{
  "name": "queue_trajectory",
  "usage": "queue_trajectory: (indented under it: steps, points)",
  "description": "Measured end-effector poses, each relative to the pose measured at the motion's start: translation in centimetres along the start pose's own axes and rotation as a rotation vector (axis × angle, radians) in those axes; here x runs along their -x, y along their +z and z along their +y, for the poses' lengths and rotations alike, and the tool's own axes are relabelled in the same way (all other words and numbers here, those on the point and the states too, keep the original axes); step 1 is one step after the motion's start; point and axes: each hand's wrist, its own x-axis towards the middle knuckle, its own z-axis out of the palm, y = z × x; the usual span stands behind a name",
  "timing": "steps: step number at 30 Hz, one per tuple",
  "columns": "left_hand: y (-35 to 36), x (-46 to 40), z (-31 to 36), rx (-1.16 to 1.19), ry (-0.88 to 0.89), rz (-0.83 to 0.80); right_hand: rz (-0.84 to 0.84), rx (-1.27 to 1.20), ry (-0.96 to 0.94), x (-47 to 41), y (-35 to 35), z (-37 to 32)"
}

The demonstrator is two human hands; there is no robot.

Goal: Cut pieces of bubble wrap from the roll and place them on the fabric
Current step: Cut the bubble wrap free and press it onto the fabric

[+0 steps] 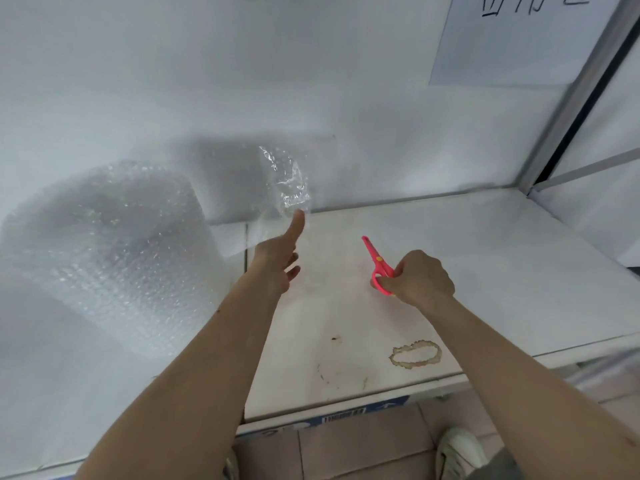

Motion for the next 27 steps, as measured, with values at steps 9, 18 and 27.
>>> queue_trajectory:
  steps: [9,18,27]
  points:
    - [-0.6,-1.8,-4.1,-0.894,0.383,0.067,-0.101,0.108,0.021,0.1,1.1,0.3]
    - [0.0,-1.4,-4.4,-1.009,0.385,0.101,-0.187,0.024,0.020,0.0,1.5,-0.5]
    - [1.0,1.0,-3.0,-0.508,0.315,-0.194,-0.277,-0.736,0.133,0.9,1.7,-2.5]
